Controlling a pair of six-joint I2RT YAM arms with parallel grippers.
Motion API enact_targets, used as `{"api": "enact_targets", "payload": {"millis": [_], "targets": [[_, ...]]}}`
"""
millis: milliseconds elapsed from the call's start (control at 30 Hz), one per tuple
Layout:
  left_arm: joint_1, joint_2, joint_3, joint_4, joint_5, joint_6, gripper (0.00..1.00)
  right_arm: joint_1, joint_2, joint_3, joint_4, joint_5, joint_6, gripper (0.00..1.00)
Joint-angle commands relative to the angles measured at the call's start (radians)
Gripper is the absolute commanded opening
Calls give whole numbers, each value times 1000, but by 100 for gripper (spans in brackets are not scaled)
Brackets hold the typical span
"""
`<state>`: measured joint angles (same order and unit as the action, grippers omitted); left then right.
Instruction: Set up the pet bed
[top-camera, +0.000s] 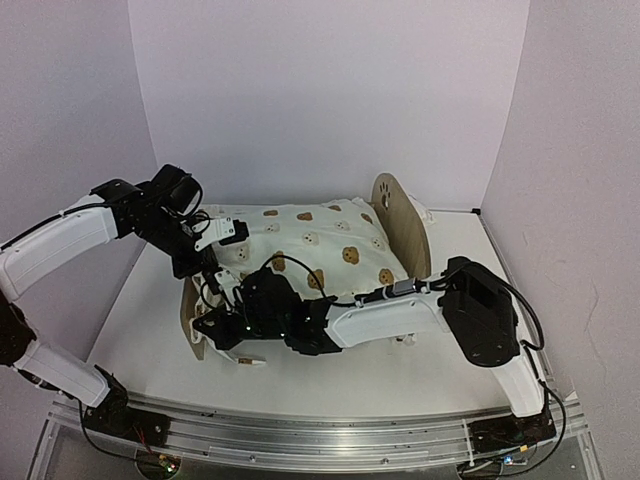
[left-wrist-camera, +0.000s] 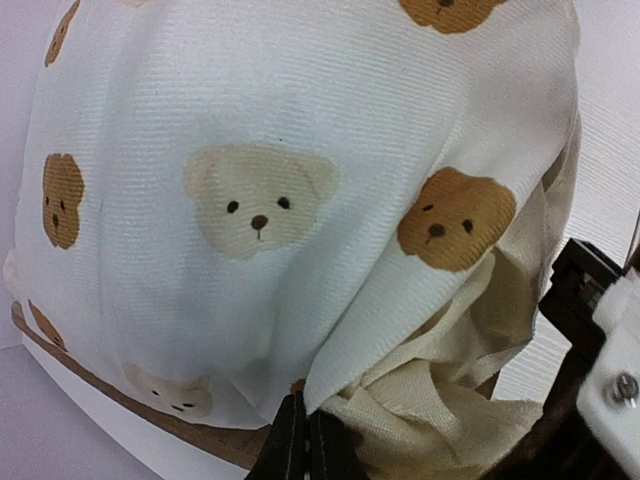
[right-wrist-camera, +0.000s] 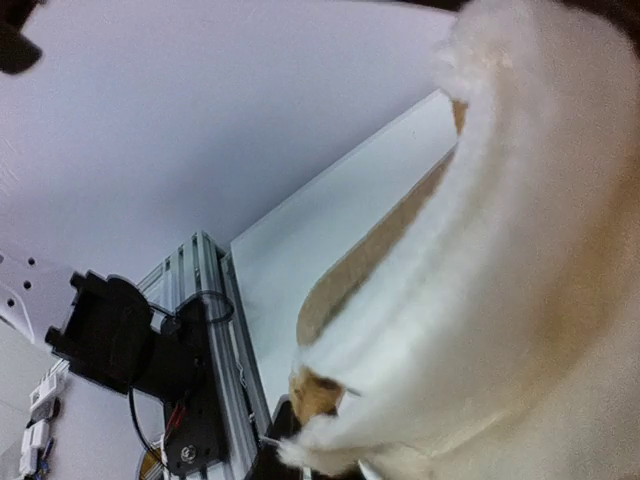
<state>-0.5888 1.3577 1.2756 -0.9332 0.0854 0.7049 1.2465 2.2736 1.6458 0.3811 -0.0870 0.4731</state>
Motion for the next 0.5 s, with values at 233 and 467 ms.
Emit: {"api": "enact_targets", "payload": {"millis": [233, 467], "targets": [[18, 2, 167, 1, -75, -29, 35, -6, 51, 175, 48, 253, -208, 0], [41, -11, 196, 16, -192, -70, 57, -25, 101, 305, 44, 241, -264, 0]]}}
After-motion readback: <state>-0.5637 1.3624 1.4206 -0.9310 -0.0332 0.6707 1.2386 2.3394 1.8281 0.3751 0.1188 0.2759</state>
